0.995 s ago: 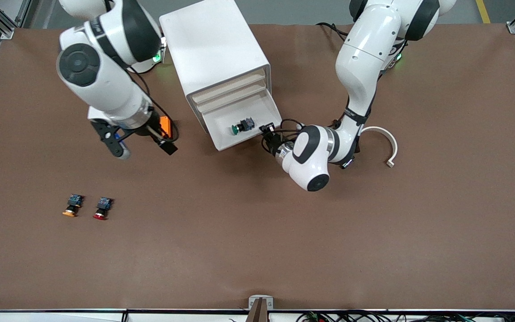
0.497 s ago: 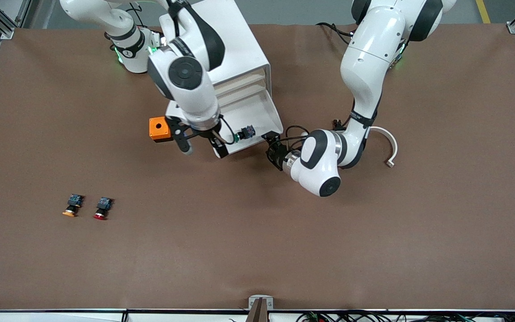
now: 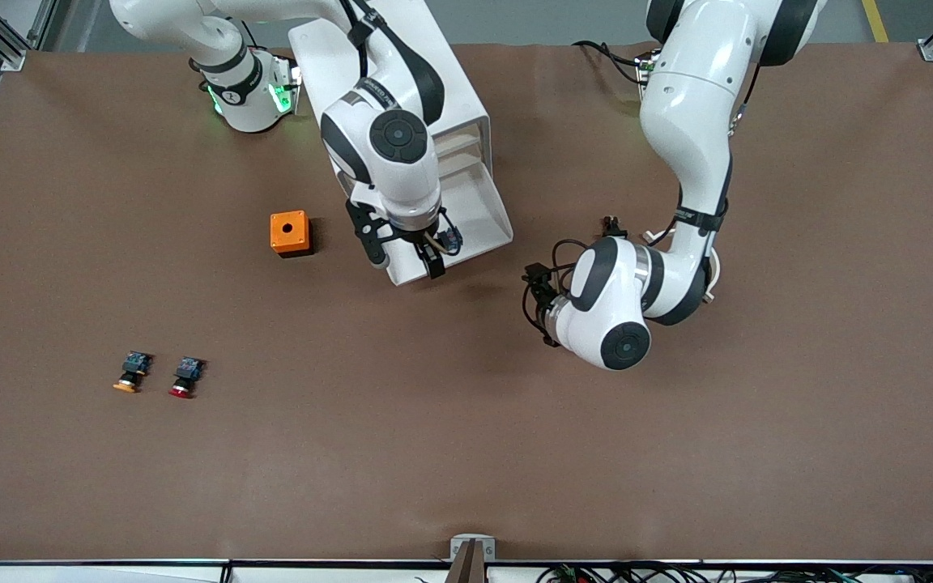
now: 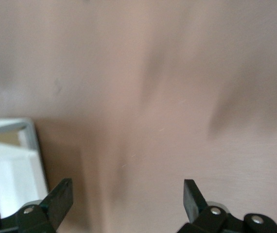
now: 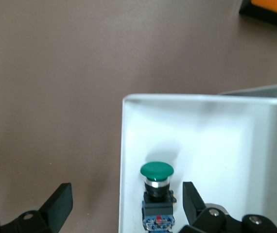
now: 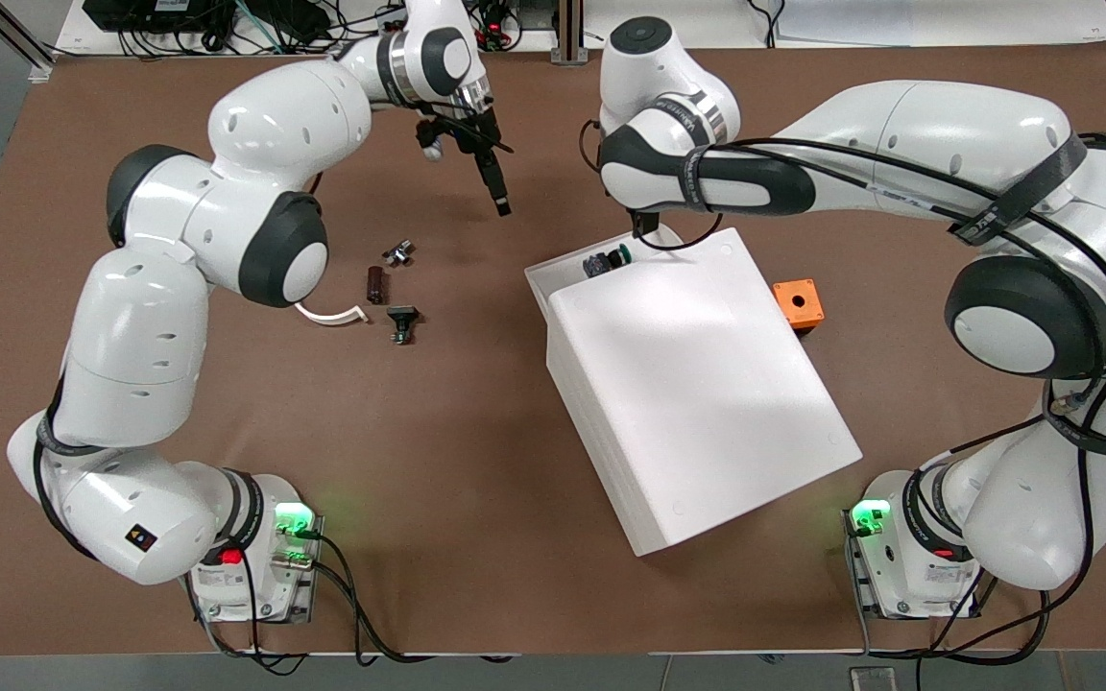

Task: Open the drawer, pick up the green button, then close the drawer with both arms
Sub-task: 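Reach the right gripper into the open drawer and grasp the green button, then lift the green button out with the right gripper while the left gripper withdraws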

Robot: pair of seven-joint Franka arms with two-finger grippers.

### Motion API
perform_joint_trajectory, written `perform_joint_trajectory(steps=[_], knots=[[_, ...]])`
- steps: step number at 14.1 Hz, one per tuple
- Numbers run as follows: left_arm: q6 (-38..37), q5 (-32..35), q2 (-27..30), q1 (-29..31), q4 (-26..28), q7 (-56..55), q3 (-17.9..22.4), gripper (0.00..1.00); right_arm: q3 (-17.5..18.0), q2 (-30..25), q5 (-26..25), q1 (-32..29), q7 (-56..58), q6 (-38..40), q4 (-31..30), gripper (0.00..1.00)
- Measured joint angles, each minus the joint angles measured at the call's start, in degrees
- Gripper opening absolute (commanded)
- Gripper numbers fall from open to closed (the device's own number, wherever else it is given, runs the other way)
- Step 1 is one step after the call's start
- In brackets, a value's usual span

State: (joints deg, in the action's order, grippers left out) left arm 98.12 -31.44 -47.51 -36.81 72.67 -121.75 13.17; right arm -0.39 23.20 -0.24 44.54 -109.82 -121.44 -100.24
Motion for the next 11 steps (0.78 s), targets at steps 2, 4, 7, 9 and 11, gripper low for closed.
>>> perform_joint_trajectory(steps=[2, 4, 7, 9, 11], knots=[[-0.01, 1.75, 1.55, -0.06, -0.27, 2.91, 2.39, 1.00, 0.00, 1.25, 0.00, 1.29, -2.23, -0.44, 0.00, 1.00], [-0.14, 1.96, 3.23, 0.04, -0.40, 6.64, 5.41, 1.00, -0.01, 2.98, 0.00, 2.64, -4.23, -1.66, 0.02, 1.00], [-1.22, 5.19, 7.01, 0.22, -0.54, 16.03, 8.26, 1.00, -0.04, 5.27, 0.00, 4.45, -5.00, -2.25, 0.05, 1.00], [-2.36, 8.74, 9.35, 0.18, -0.54, 25.95, 8.35, 1.00, -0.06, 5.99, -0.06, 5.05, -5.26, -2.48, 0.07, 0.96], [-4.22, 9.72, 10.73, 0.19, -0.51, 33.62, 8.36, 1.00, -0.06, 6.34, -0.19, 5.27, -5.26, -2.48, 0.07, 0.77]])
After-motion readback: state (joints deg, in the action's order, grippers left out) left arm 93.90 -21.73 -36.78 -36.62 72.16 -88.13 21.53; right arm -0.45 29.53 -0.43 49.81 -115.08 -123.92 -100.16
